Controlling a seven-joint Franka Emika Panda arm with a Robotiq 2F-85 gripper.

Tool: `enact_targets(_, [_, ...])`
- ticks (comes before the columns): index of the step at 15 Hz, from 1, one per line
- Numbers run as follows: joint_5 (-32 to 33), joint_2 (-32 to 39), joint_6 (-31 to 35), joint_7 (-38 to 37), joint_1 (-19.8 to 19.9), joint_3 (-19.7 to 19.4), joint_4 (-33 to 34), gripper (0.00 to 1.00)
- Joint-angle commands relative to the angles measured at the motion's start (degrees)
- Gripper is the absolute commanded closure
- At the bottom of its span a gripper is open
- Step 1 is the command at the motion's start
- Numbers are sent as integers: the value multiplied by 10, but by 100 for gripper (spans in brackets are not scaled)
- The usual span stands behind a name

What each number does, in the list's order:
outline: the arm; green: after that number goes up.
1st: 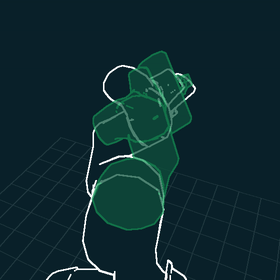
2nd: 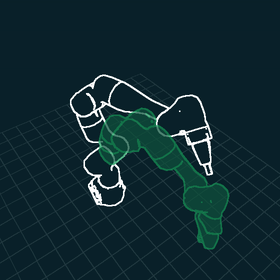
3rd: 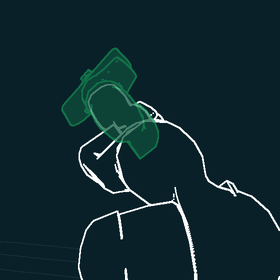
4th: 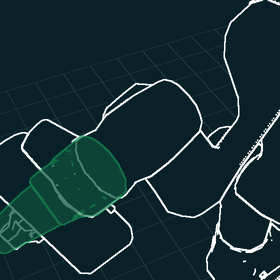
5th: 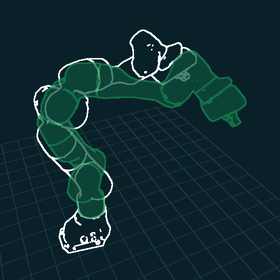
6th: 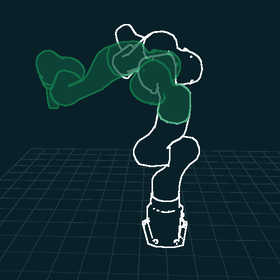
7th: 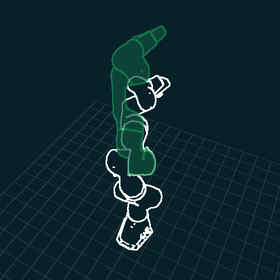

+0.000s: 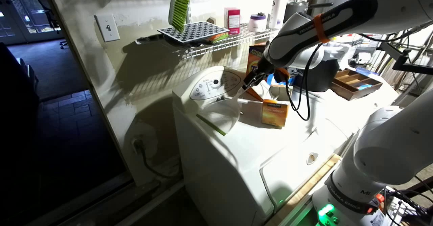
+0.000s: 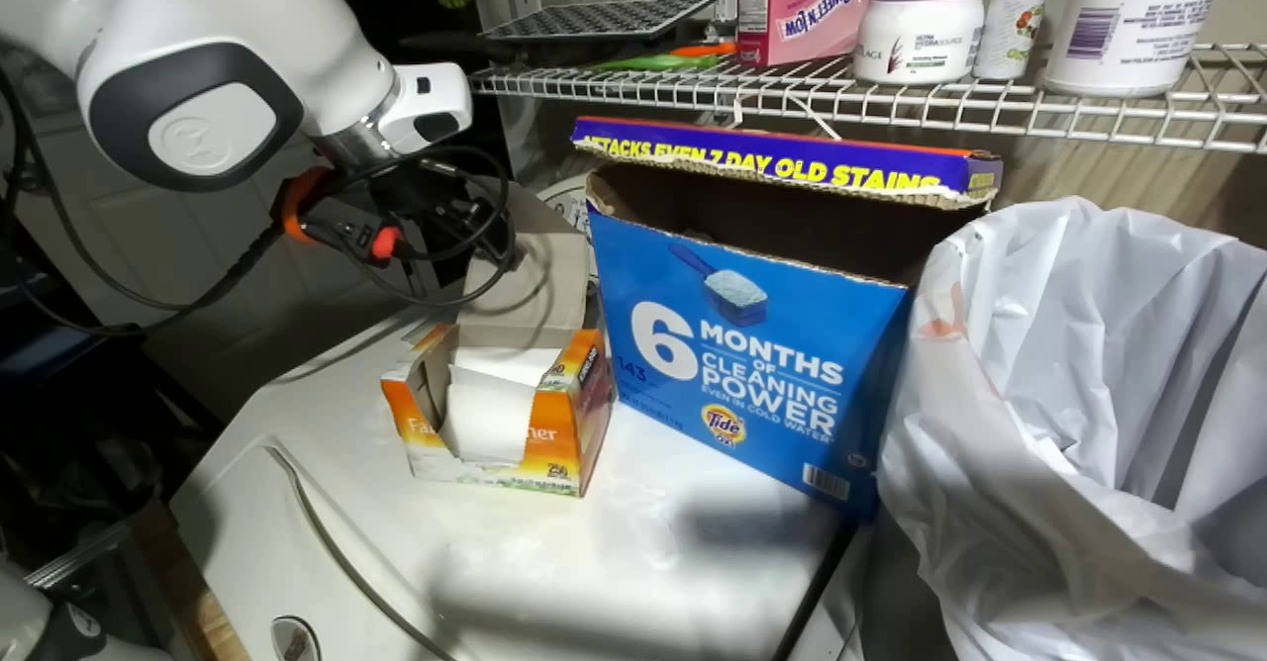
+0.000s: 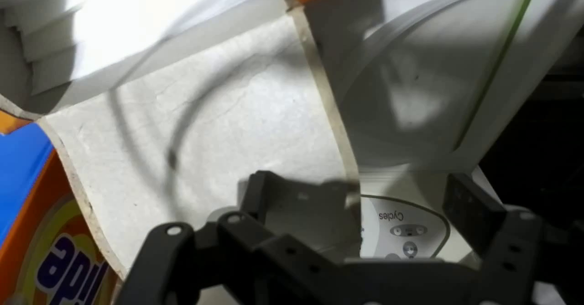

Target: Open the orange fabric softener box lid fully, pick one white paper from the orange fabric softener box and put it on the washing machine

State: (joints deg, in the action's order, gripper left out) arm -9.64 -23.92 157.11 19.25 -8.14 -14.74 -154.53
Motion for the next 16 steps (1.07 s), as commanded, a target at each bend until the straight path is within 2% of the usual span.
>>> enact_targets(1, [20,52,-3,24,8,13,33,0])
enact_targets(6, [0,80,-39,79,-3,7,52,0])
enact_targets(13, [31,106,-140,77,36,32,74,0])
enact_targets(16, [44,103,-144,70,50,44,75,0])
